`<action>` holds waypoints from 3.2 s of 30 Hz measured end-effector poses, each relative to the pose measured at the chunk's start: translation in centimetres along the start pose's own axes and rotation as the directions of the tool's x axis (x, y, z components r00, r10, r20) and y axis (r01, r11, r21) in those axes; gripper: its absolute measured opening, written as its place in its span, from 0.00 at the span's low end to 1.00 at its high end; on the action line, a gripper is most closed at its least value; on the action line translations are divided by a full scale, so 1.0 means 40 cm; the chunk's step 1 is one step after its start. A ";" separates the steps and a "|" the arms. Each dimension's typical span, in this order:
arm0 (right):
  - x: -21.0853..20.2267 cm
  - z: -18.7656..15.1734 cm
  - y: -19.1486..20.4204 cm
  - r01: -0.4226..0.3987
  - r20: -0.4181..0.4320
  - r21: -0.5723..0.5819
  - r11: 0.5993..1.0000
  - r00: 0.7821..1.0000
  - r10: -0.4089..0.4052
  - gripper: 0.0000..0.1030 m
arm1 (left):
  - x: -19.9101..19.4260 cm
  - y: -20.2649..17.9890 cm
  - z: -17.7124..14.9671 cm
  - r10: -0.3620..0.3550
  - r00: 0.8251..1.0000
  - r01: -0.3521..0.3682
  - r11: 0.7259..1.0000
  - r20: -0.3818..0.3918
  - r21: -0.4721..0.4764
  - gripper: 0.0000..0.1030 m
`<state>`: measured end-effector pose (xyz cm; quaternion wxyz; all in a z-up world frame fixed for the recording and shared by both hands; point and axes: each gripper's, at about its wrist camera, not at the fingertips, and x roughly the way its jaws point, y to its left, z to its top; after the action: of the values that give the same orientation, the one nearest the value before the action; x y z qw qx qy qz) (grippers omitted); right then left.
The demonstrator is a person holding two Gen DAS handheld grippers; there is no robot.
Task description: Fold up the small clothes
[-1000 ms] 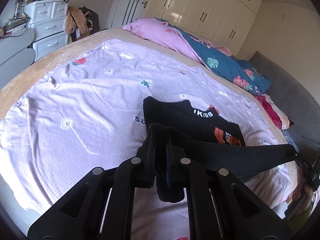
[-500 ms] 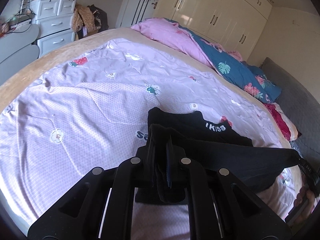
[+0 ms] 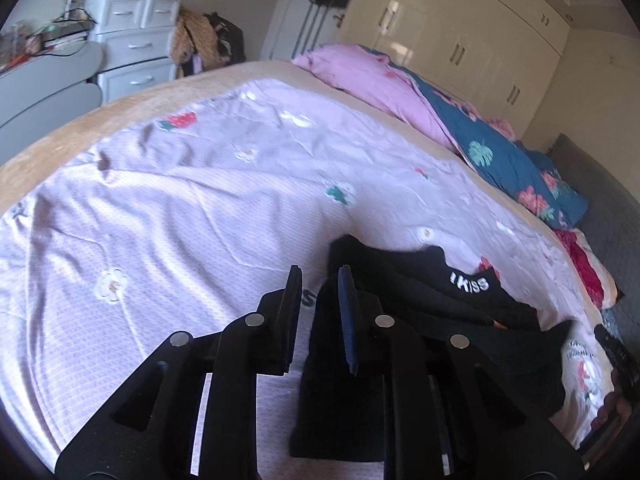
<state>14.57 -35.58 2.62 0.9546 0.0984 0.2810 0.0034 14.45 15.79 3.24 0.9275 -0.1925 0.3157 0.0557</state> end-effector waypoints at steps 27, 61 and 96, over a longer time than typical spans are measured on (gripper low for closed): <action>0.084 -0.169 0.175 -0.142 -0.253 -0.272 0.952 0.965 0.072 0.20 | 0.105 -0.151 -0.154 0.118 0.985 -0.067 0.934 -0.127 0.350 0.06; 0.309 0.022 0.050 0.002 -0.235 -0.146 0.989 0.971 -0.037 0.41 | 0.289 -0.054 0.038 0.056 0.984 -0.042 0.996 -0.171 0.085 0.30; 0.281 0.025 0.019 -0.077 -0.158 -0.026 0.997 0.985 0.072 0.08 | 0.321 -0.045 0.041 -0.002 0.982 0.018 0.996 -0.188 0.083 0.11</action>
<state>24.60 -34.34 -2.44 0.9303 0.0932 0.3511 0.0513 25.97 14.54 -2.79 0.9011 -0.1589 0.4029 0.0194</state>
